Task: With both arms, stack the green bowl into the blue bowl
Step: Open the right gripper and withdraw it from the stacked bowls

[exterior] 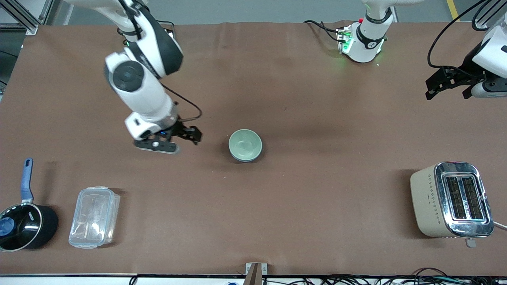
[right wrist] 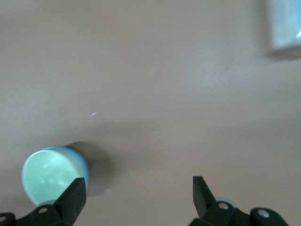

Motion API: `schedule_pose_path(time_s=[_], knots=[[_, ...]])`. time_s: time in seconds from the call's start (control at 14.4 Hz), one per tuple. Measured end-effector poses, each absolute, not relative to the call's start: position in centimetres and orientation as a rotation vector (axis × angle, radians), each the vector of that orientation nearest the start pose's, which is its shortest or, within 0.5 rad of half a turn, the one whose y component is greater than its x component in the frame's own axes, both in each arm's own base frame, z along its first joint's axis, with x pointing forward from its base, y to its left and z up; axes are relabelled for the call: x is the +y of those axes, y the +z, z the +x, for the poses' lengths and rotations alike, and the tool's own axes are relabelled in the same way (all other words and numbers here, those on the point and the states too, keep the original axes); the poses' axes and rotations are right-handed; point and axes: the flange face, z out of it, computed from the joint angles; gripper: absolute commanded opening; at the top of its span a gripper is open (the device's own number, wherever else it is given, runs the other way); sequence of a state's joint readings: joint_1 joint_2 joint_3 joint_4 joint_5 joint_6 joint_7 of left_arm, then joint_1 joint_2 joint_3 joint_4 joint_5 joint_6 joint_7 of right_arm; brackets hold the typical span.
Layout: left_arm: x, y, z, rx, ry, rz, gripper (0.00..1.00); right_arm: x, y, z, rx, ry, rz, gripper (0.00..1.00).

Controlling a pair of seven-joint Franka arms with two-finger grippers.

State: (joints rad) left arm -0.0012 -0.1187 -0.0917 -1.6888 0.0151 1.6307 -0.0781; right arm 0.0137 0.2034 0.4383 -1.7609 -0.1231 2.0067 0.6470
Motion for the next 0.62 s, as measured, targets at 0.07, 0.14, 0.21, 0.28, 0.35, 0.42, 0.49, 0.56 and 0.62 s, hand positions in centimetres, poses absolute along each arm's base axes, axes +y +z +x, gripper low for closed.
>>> schedule_pose_path(time_s=[0.07,0.14,0.21,0.28,0.35,0.42,0.49,0.56,0.62], knots=[[-5.0,63.7,52.1,0.025,-0.095,-3.119,1.00,23.0,48.3,57.1,0.225,-0.139,-3.138,1.00],[-4.9,63.6,52.2,0.026,-0.093,-3.119,1.00,20.9,50.1,57.2,0.194,-0.174,-3.153,1.00],[-4.9,63.5,52.2,0.025,-0.090,-3.120,1.00,18.8,51.7,57.3,0.156,-0.203,-3.167,1.00],[-4.9,63.4,52.3,0.025,-0.087,-3.120,1.00,16.8,53.2,57.3,0.123,-0.222,-3.178,1.00],[-4.9,63.3,52.4,0.024,-0.085,-3.120,1.00,14.9,54.5,57.1,0.105,-0.232,-3.181,1.00],[-4.8,63.3,52.4,0.023,-0.084,-3.120,1.00,13.1,55.8,56.8,0.103,-0.232,-3.166,1.00],[-4.8,63.3,52.4,0.022,-0.083,-3.120,1.00,11.2,57.0,56.5,0.106,-0.225,-3.142,1.00],[-4.8,63.3,52.4,0.022,-0.084,-3.120,1.00,8.9,58.0,56.2,0.096,-0.216,-3.121,1.00],[-4.8,63.3,52.5,0.022,-0.084,-3.120,1.00,6.2,58.8,56.0,0.084,-0.218,-3.106,1.00]])
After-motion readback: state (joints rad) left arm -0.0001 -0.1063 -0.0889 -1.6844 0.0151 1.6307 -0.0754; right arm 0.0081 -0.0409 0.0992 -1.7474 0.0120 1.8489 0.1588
